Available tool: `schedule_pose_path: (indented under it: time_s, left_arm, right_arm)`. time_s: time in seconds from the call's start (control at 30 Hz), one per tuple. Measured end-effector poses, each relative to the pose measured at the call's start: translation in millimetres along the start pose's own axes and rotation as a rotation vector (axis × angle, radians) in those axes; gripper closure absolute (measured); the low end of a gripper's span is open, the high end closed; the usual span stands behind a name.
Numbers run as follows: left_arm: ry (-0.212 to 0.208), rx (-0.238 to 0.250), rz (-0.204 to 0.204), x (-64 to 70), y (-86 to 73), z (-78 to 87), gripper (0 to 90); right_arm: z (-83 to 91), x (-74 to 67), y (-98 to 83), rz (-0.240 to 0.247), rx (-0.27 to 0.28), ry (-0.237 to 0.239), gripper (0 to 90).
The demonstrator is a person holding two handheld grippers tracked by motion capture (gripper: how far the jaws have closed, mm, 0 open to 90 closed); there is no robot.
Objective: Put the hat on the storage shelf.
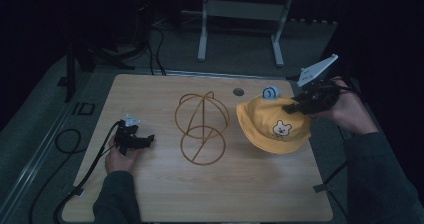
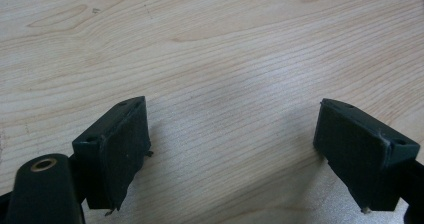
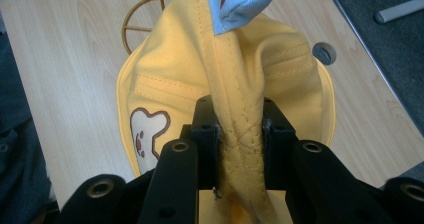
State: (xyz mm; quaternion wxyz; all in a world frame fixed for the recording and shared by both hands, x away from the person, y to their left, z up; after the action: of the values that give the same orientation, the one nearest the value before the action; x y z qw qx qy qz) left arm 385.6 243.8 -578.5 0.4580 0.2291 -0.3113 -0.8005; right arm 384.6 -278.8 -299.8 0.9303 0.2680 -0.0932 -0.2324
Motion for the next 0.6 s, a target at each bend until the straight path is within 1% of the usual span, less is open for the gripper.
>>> schedule_pose_path:
  time_s: [0.23,0.43,0.6]
  left_arm:
    - [-0.001,0.000,-0.001,-0.1,0.0,0.0,14.5]
    - [-0.001,0.000,-0.001,-0.1,0.0,0.0,14.5]
    - [-0.001,-0.001,-0.001,-0.1,0.0,0.1,14.6]
  right_arm:
    - [3.0,2.4,7.3,0.005,0.002,0.003,74.1]
    - [13.0,9.1,7.8,-0.006,0.056,0.018,74.4]
    - [22.4,8.0,9.3,0.003,0.080,0.025,74.5]
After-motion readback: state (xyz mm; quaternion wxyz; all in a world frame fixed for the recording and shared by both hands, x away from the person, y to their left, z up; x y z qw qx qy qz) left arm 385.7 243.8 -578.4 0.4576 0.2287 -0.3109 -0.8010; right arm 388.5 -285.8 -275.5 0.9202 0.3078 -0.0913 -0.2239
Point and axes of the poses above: each handheld gripper's, and its own axes: z roughly backward along the jaws, y roughly out of its top, x roughly to its right, the point moved 1 cm from there along -z, roughly forward along the jaws, and after that the axes turned 7 degrees about -z, right-handed, at the moved point
